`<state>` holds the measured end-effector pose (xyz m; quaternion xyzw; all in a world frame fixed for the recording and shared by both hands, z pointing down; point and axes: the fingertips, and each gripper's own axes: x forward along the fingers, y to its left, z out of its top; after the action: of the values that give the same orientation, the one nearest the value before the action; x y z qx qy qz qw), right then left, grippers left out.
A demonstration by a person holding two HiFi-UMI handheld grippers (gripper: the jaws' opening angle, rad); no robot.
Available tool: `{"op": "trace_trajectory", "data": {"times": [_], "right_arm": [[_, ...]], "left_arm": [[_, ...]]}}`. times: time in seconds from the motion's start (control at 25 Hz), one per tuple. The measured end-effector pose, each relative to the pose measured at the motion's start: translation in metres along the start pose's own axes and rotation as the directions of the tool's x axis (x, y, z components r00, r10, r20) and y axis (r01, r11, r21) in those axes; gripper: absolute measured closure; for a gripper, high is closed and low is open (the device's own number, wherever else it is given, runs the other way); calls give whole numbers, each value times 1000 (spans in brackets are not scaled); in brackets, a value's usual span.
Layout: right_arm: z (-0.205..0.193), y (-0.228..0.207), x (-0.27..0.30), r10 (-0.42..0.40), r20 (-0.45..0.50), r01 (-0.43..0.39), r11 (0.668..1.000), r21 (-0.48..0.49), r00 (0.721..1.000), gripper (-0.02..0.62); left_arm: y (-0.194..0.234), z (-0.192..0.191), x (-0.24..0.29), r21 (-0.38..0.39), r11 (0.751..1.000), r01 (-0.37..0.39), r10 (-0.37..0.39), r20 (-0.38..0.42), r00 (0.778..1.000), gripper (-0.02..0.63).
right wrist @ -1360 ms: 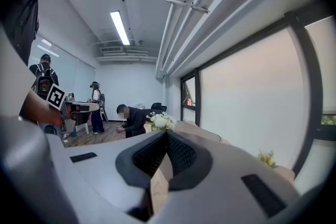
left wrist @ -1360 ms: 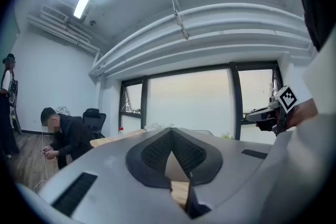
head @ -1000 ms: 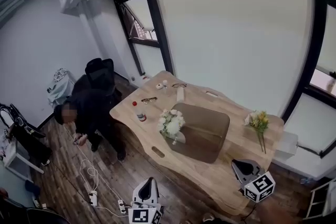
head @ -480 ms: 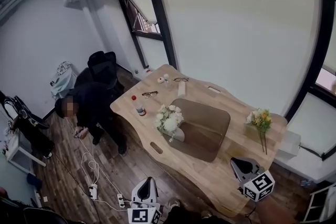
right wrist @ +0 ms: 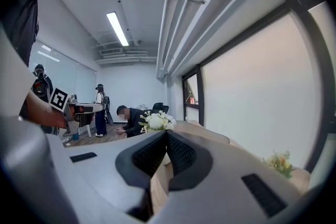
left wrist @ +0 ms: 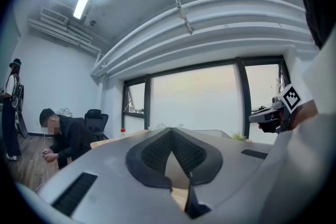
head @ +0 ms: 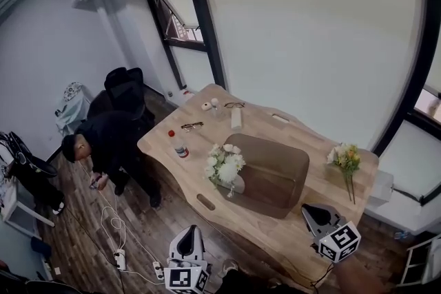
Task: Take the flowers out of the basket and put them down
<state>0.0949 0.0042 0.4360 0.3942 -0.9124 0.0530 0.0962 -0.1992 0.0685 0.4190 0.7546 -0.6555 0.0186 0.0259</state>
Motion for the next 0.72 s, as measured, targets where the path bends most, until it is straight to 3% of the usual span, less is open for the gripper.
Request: {"op": "trace_trajectory", "data": {"times": [0.52, 0.72], "right_arm": [[41, -1, 87, -138, 2, 138, 990, 6, 990, 574], [66, -3, 114, -194, 24, 194, 981, 17, 981, 574]], "left_arm": [[85, 13, 84, -13, 992, 124, -123, 46, 991, 604], [114, 9, 105, -12, 984, 180, -180, 17, 984, 604]]}}
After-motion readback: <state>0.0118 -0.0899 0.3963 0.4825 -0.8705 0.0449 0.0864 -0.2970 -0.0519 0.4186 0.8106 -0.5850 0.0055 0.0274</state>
